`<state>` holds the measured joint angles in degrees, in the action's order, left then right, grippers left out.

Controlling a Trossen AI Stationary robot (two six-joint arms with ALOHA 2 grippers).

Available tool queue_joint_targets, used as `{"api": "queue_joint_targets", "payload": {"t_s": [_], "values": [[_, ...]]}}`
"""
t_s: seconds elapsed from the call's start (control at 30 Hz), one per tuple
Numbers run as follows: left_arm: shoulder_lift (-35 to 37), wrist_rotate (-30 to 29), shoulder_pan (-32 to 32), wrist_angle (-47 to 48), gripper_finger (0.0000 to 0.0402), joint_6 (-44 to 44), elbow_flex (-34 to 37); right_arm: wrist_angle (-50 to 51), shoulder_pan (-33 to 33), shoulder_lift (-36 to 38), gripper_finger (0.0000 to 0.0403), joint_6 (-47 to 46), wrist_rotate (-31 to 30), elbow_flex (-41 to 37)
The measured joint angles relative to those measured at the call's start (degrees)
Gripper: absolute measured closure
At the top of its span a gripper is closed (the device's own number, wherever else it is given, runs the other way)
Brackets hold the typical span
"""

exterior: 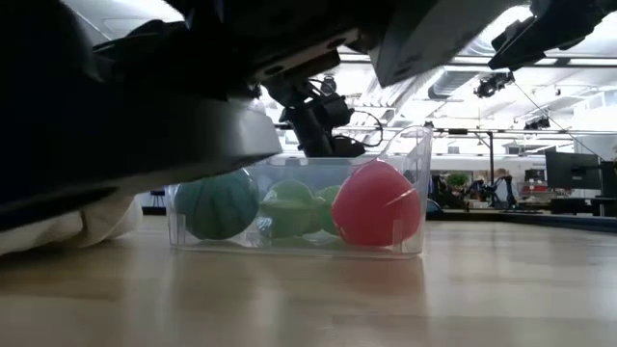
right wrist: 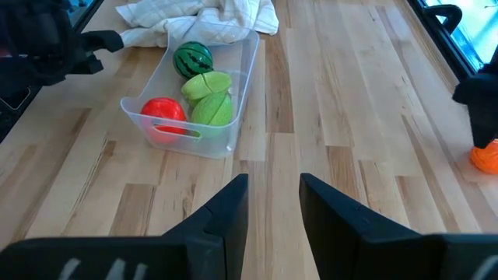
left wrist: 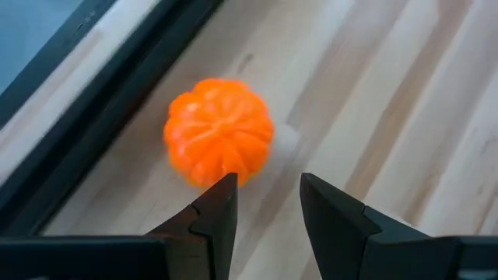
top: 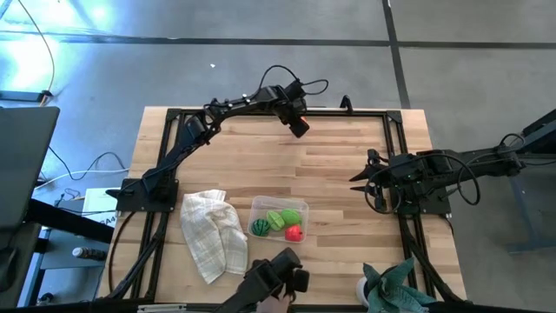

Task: Pick and placing Produce into tupperware
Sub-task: Put the orange tangerine into the transparent bin

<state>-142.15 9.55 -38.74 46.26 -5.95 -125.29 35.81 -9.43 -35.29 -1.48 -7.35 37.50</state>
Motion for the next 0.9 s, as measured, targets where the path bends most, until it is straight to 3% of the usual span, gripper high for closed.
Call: {"api": "queue_joint_targets", "payload": {"t_s": [0.3, 0.6, 0.77, 0.9], "values": [[0.00, 2.48, -0.70, -0.88, 0.0273, -0.31, 0.00, 0.01, 0.00, 0.00, 0.0297, 0.02, 0.00, 0.00], [0.02, 3.23, -0.64, -2.88, 0.0269, 8.43, 0.00, 0.01, 0.01, 0.01, 0.0297, 0.00, 0.00, 0.00], [0.02, 3.59, -0.15, -2.51, 0.0223, 10.20, 0.00, 0.00, 0.02, 0.00, 0.0297, 0.02, 0.00, 0.00], [0.02, -0.02, 0.24, -2.57, 0.0163, 10.01, 0.00, 0.01, 0.02, 0.00, 0.0297, 0.02, 0.00, 0.00]]}}
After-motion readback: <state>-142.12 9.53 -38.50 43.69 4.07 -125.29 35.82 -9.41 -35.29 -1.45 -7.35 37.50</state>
